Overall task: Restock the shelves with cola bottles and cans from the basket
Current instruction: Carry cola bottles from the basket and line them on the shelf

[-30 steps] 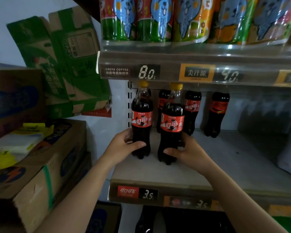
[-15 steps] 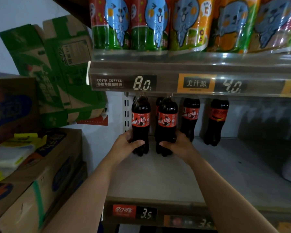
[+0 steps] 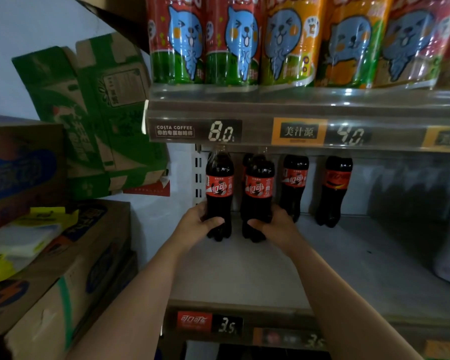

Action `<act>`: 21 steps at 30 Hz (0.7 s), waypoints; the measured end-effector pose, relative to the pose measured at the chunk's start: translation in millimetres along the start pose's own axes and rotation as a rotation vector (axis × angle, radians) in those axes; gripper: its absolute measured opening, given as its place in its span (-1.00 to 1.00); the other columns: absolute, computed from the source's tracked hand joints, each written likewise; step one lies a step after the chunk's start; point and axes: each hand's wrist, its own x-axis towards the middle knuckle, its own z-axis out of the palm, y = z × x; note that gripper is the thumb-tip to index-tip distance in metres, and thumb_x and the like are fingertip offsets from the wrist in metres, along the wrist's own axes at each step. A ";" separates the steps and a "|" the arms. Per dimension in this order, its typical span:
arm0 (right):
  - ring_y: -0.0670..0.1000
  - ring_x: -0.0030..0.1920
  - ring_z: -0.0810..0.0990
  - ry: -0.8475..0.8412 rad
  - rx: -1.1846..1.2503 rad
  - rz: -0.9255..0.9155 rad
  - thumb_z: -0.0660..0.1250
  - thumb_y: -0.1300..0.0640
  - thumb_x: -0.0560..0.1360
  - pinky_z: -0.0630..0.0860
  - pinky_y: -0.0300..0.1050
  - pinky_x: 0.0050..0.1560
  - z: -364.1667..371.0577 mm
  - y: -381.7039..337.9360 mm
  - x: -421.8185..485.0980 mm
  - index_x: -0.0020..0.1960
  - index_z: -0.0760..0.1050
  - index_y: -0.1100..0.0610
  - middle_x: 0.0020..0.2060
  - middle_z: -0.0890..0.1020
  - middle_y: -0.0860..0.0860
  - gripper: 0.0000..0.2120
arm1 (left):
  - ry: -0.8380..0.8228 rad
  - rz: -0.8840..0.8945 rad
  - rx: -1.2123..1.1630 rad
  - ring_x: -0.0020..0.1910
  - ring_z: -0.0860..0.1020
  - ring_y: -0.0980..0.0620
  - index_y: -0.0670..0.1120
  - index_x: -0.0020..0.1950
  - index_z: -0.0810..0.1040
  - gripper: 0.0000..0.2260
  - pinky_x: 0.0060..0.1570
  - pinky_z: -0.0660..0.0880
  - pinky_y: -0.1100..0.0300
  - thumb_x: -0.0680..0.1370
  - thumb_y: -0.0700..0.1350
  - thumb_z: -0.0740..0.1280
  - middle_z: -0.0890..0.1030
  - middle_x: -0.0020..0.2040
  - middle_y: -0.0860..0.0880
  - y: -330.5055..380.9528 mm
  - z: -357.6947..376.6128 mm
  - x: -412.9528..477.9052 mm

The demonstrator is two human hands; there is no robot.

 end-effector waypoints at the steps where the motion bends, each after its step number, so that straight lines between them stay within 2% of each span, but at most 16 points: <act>1: 0.09 0.31 0.49 0.004 0.003 0.003 0.49 0.14 0.42 0.40 -0.12 0.26 0.1 0.4 0.1 0.39 0.38 0.15 0.28 0.55 0.08 -0.41 | 0.000 0.002 0.001 0.23 0.45 0.13 -0.11 0.44 0.35 -0.50 0.17 0.35 0.25 0.52 -0.16 0.40 0.52 0.32 -0.05 -0.2 -0.1 0.4; 4: 0.09 0.31 0.49 0.005 0.018 0.001 0.48 0.15 0.43 0.39 -0.11 0.26 0.5 0.7 -0.2 0.39 0.38 0.15 0.29 0.55 0.08 -0.42 | 0.005 0.003 -0.002 0.29 0.48 0.03 -0.11 0.42 0.37 -0.51 0.19 0.37 0.22 0.52 -0.16 0.41 0.54 0.32 -0.06 -2.0 -0.3 3.0; 10: 0.09 0.32 0.49 0.003 0.020 -0.024 0.46 0.15 0.45 0.37 -0.17 0.20 1.2 1.4 1.3 0.39 0.39 0.15 0.29 0.54 0.08 -0.45 | 0.001 -0.004 -0.019 0.30 0.48 0.01 -0.10 0.42 0.37 -0.51 0.23 0.38 0.17 0.52 -0.16 0.41 0.54 0.32 -0.08 -2.7 -0.2 4.8; 16: 0.10 0.32 0.49 0.000 0.020 -0.025 0.46 0.13 0.45 0.40 -0.05 0.29 1.2 3.5 -0.1 0.38 0.40 0.14 0.28 0.55 0.07 -0.46 | 0.005 0.007 -0.016 0.21 0.46 0.12 -0.10 0.43 0.36 -0.52 0.16 0.36 0.23 0.53 -0.15 0.39 0.53 0.31 -0.05 -0.6 2.5 1.2; 21: 0.09 0.32 0.49 -0.007 0.035 -0.020 0.46 0.13 0.45 0.41 -0.06 0.29 0.9 3.1 -1.4 0.38 0.38 0.14 0.28 0.54 0.07 -0.46 | -0.004 0.004 -0.022 0.33 0.47 0.00 -0.06 0.45 0.35 -0.50 0.25 0.38 0.15 0.53 -0.12 0.39 0.52 0.34 -0.06 -1.6 0.8 0.3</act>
